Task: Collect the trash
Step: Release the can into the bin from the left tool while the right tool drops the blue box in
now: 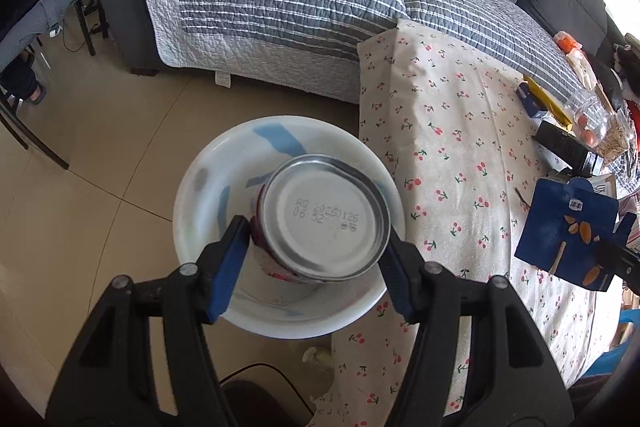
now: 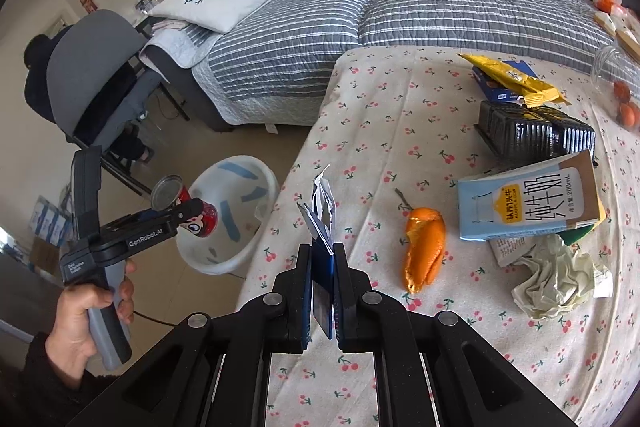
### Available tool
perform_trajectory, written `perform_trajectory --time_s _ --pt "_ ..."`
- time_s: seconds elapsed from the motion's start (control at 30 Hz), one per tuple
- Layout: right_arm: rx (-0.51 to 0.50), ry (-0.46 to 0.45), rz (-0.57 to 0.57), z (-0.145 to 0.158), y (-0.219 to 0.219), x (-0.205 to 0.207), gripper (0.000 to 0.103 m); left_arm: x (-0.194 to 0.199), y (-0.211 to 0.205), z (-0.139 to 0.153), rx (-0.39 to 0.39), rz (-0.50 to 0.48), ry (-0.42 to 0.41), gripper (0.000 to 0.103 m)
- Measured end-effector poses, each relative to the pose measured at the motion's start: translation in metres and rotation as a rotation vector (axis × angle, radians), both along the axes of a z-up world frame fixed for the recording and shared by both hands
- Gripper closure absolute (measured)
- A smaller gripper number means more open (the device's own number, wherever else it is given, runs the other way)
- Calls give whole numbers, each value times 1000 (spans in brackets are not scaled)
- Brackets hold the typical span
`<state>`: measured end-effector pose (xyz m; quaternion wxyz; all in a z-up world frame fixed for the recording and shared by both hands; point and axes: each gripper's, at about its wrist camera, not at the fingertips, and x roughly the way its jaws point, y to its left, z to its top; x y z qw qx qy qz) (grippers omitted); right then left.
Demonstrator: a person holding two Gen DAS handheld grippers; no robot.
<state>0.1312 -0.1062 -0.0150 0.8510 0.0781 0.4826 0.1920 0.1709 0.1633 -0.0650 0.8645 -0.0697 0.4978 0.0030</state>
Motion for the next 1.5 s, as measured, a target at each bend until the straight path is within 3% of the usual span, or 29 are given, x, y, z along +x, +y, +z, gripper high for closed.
perform_trajectory --time_s 0.23,0.37,0.47,1.0,1.43,1.5 --pt "-5 4 9 -6 12 4 94 -2 3 1 4 -4 7 38" --pt "0 5 13 -8 16 5 94 -9 10 6 25 40 8 13" --pt "2 4 22 -10 22 6 94 -15 15 12 56 44 -3 6" --pt "42 -46 140 -28 88 16 93 -43 47 15 166 81 30 5" --pt "116 -57 165 -46 119 34 93 -47 49 15 198 67 29 5" --pt "126 -53 166 -49 120 36 88 -46 48 14 202 64 31 5"
